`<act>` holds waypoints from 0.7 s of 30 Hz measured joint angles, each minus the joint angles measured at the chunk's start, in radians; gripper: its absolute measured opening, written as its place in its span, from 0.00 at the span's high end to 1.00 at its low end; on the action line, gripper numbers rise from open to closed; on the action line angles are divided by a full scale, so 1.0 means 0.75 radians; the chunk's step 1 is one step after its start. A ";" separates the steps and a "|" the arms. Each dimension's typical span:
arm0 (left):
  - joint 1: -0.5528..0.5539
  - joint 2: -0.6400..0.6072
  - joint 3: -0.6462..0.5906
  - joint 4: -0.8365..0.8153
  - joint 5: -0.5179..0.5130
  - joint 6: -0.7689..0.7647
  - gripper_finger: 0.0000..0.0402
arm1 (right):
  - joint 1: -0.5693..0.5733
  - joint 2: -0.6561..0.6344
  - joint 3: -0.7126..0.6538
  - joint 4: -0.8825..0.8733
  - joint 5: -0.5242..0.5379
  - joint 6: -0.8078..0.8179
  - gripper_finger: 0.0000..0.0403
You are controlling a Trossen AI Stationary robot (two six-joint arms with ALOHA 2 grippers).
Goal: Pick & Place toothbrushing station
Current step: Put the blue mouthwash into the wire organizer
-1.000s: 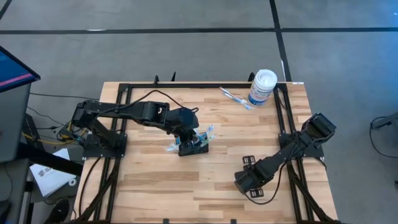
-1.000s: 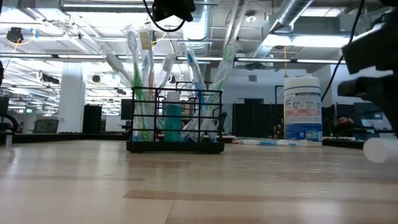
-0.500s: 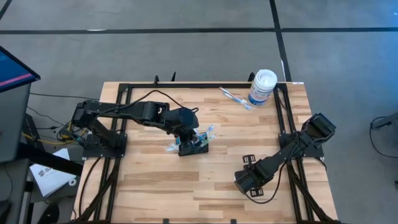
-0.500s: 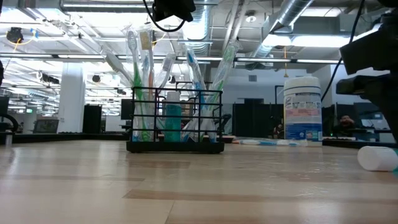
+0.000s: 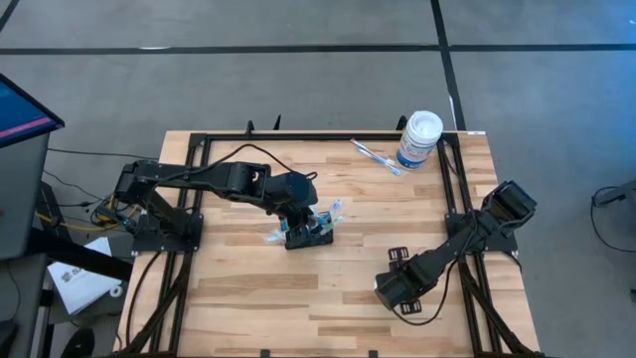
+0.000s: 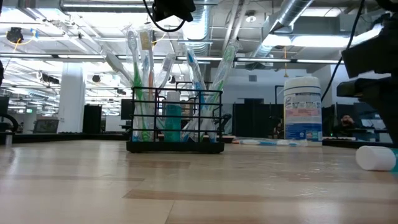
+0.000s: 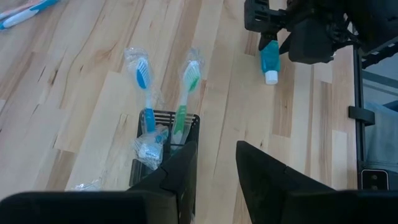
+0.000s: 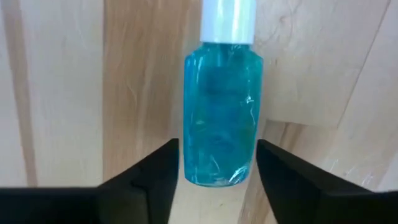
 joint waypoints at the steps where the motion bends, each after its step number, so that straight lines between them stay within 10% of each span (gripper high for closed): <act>1: 0.000 0.000 0.000 0.000 0.000 0.000 0.73 | 0.000 0.000 0.000 0.000 0.000 0.002 0.47; 7: 0.000 0.000 0.000 0.000 0.000 0.000 0.73 | 0.000 0.008 0.002 0.011 0.000 0.002 0.43; 21: 0.000 0.000 0.000 0.000 0.000 0.000 0.73 | 0.000 0.001 0.008 -0.002 0.002 -0.023 0.76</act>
